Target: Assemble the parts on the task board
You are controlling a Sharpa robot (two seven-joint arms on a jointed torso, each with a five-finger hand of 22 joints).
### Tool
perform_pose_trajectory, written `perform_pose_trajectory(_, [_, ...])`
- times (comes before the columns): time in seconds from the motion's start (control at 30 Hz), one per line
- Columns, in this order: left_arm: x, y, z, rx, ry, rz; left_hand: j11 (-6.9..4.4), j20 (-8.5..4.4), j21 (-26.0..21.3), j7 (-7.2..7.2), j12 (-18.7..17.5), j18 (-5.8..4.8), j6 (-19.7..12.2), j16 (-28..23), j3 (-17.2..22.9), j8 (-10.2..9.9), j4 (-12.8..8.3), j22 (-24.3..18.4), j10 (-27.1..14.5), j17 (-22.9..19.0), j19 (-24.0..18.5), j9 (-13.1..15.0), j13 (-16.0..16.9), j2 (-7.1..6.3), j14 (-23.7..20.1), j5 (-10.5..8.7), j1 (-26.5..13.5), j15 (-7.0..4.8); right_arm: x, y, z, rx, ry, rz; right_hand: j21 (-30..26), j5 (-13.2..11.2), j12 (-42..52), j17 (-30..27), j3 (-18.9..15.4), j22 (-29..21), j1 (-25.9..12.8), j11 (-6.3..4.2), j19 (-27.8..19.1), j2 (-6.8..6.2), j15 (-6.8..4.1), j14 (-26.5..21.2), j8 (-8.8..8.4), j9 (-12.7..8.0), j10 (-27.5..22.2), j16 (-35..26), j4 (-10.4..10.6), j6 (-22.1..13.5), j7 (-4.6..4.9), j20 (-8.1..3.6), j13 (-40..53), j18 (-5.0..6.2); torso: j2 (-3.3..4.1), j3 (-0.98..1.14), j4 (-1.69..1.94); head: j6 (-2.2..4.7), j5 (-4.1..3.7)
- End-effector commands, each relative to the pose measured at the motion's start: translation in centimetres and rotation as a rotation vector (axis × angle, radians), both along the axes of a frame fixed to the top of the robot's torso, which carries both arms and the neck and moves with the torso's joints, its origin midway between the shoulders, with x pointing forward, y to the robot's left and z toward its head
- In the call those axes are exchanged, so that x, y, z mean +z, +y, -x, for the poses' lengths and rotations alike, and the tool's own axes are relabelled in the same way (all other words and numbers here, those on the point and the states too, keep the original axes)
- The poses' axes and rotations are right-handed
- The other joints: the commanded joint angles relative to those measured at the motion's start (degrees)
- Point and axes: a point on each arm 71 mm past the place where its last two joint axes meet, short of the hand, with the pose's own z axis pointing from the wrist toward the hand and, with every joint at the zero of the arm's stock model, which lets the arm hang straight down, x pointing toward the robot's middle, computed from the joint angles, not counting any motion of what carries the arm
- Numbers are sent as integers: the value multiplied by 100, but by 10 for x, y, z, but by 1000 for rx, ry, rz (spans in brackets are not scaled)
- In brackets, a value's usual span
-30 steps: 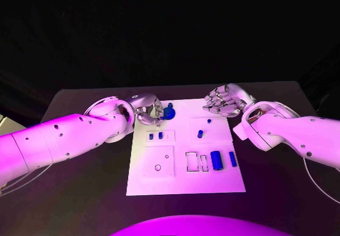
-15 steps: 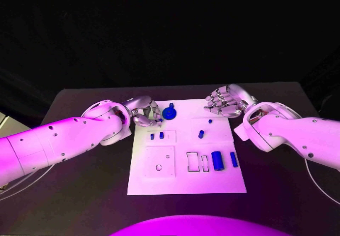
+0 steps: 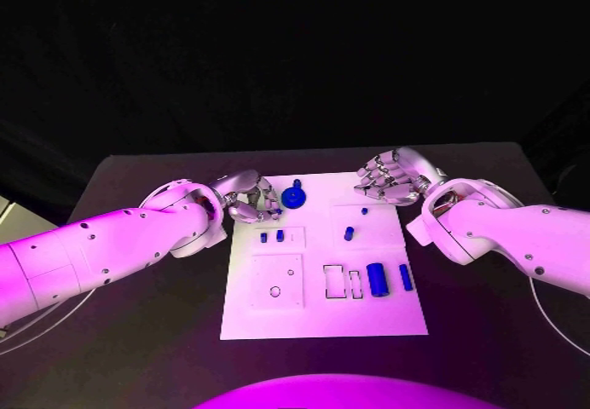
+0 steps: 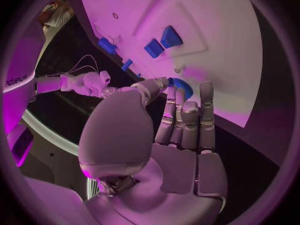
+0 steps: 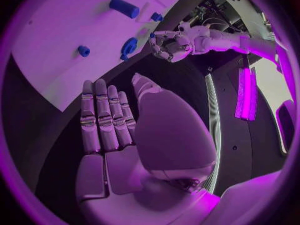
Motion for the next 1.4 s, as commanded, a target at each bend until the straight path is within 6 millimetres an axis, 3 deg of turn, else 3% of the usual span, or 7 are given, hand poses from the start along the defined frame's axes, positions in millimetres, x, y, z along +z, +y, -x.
perform_pose_trajectory(0.03, [-1,-1,1,-6,7,17,-10,-14,-35,11,42,74,-8,16,13,-27,-24,-2,-51,7,-35,3,10,11,-38,26,27,12,1,1,1,12,-8,-1,5,27,-40,-6,33,-8,-65,14,36,-20,24,14,-39,-13,35,-2,2,25,62,13,-10,79,3,-1,2,-15,-1])
perform_pose_trajectory(0.27, [-2,0,1,-7,13,5,-7,-13,-34,17,50,75,-16,22,11,-33,-34,0,-60,12,-35,2,12,2,-39,24,32,13,1,1,1,11,-9,-2,3,28,-42,-7,34,-10,-67,15,35,-21,25,12,-41,-14,34,-3,1,26,62,14,-10,79,0,-9,-1,-23,-1])
perform_pose_trajectory(1.4, [-6,-3,2,-20,30,-34,2,-10,-29,34,79,76,-40,36,16,-52,-67,6,-82,9,-34,-3,19,-5,-58,21,61,21,1,1,1,11,-11,-2,-7,31,-55,-13,39,-22,-79,18,30,-28,29,3,-56,-24,29,-10,-3,31,65,18,-9,79,-1,-8,-5,-36,-15])
